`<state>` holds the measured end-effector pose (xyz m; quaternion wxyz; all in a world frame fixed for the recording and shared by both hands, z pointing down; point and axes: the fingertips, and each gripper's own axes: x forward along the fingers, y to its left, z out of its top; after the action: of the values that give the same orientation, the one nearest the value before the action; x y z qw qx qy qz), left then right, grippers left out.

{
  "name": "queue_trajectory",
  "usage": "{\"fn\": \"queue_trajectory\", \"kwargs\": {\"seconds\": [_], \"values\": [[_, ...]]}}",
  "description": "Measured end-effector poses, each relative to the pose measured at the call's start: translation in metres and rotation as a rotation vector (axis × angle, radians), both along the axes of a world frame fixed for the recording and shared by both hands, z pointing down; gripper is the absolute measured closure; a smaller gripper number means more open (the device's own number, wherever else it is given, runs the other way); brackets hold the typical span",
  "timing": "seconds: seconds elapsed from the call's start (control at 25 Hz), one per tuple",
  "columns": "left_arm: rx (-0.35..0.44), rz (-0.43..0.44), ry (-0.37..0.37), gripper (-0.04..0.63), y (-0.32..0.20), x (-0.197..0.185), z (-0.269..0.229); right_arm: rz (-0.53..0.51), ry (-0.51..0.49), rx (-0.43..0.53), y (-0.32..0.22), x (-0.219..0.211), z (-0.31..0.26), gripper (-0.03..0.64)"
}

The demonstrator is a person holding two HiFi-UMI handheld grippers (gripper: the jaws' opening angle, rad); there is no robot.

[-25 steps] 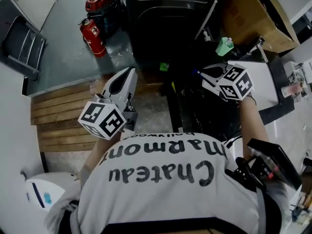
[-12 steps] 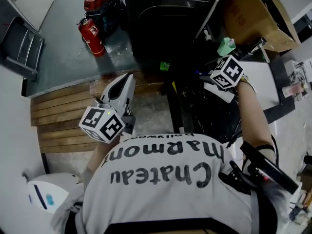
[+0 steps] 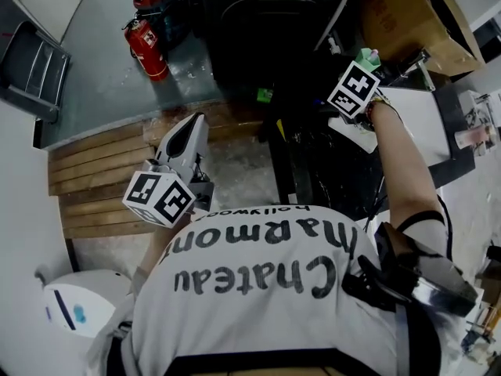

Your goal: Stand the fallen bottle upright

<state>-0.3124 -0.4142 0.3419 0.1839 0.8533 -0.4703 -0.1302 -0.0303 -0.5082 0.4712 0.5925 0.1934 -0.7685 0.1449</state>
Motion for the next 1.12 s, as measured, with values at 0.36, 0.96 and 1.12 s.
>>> {"fn": "queue_trajectory", "kwargs": {"seconds": [0.36, 0.96, 1.12], "values": [[0.000, -0.027, 0.002, 0.581, 0.006, -0.013, 0.000, 0.023, 0.028, -0.013, 0.000, -0.001, -0.001, 0.480], [0.025, -0.003, 0.014, 0.581, 0.002, -0.009, -0.007, 0.121, -0.088, 0.126, -0.011, -0.007, -0.037, 0.488], [0.036, -0.002, 0.017, 0.583, 0.000, -0.009, -0.013, 0.168, -0.181, 0.213, -0.019, -0.009, -0.063, 0.488]]}}
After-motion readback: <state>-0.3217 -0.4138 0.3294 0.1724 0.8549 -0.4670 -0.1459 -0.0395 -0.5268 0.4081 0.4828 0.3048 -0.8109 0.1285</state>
